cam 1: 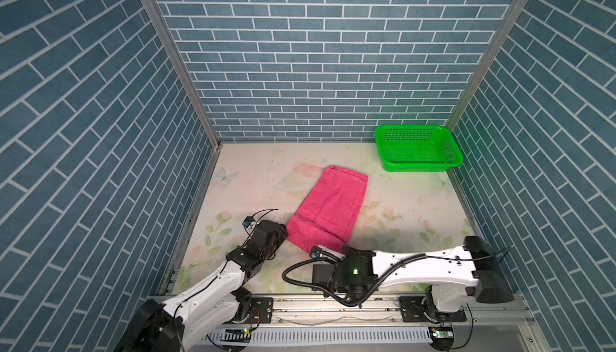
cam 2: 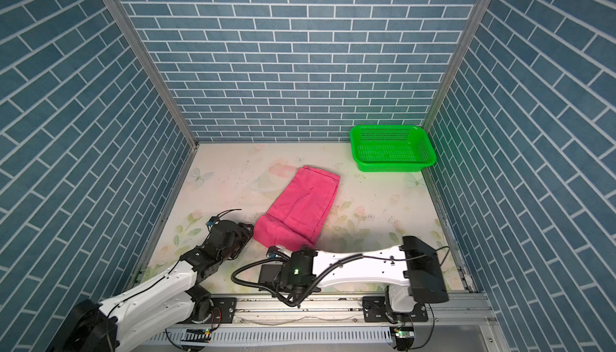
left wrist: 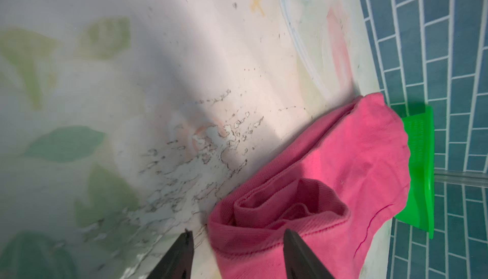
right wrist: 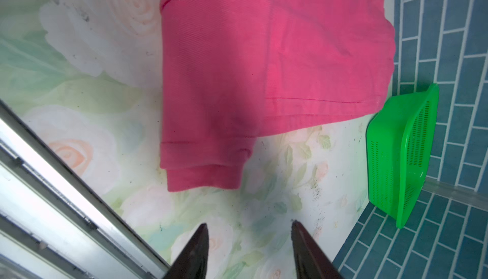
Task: Roll up the long pants
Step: Roll the long pant at the center of the board.
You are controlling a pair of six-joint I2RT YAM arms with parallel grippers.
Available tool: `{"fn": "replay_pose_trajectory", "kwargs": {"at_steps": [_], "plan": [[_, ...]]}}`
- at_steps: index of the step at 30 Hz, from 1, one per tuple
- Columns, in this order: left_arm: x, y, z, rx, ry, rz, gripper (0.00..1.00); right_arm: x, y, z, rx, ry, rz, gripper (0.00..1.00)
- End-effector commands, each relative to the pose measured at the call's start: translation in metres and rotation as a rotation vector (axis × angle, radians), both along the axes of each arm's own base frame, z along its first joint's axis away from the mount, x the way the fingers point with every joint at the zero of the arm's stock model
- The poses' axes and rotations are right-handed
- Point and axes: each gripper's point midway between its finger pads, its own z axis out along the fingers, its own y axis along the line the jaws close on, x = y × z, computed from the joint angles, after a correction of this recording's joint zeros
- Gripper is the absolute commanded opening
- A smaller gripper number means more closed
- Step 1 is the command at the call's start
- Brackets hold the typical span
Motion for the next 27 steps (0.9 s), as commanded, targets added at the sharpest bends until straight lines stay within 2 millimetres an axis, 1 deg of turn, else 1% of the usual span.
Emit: {"fn": "replay_pose_trajectory", "kwargs": {"at_steps": [1, 3, 4, 6, 9, 10, 12, 14, 17, 20, 24, 27], "plan": [[0.021, -0.026, 0.039, -0.062, -0.103, -0.091, 0.59, 0.001, -0.029, 0.014, 0.081, 0.015, -0.112, 0.52], [0.021, -0.021, 0.045, -0.031, -0.105, -0.087, 0.59, -0.003, -0.036, 0.008, 0.053, 0.040, -0.125, 0.52], [0.020, -0.014, 0.050, -0.008, -0.106, -0.073, 0.59, -0.005, -0.034, 0.003, 0.031, 0.053, -0.119, 0.52], [0.021, 0.003, 0.064, 0.026, -0.116, -0.029, 0.59, -0.008, -0.024, -0.006, -0.007, 0.069, -0.096, 0.52], [0.023, 0.041, 0.095, 0.054, -0.143, 0.064, 0.59, -0.014, 0.006, -0.025, -0.083, 0.105, -0.031, 0.53], [0.026, 0.054, 0.115, 0.066, -0.168, 0.091, 0.59, -0.016, 0.017, -0.035, -0.125, 0.118, -0.010, 0.53], [0.028, 0.073, 0.141, 0.107, -0.184, 0.106, 0.59, -0.018, 0.037, -0.055, -0.220, 0.129, 0.025, 0.53], [0.030, 0.087, 0.156, 0.172, -0.162, 0.094, 0.59, -0.013, 0.058, -0.066, -0.296, 0.090, 0.044, 0.53], [0.032, 0.090, 0.165, 0.227, -0.124, 0.065, 0.59, -0.009, 0.087, -0.073, -0.331, 0.070, 0.066, 0.53], [0.032, 0.090, 0.169, 0.225, -0.121, 0.059, 0.59, -0.009, 0.099, -0.084, -0.346, 0.070, 0.065, 0.53], [0.031, 0.087, 0.167, 0.188, -0.128, 0.062, 0.59, -0.001, 0.097, -0.099, -0.351, 0.054, 0.051, 0.53], [0.031, 0.085, 0.161, 0.170, -0.123, 0.059, 0.59, 0.006, 0.086, -0.118, -0.387, 0.045, 0.033, 0.53]]}}
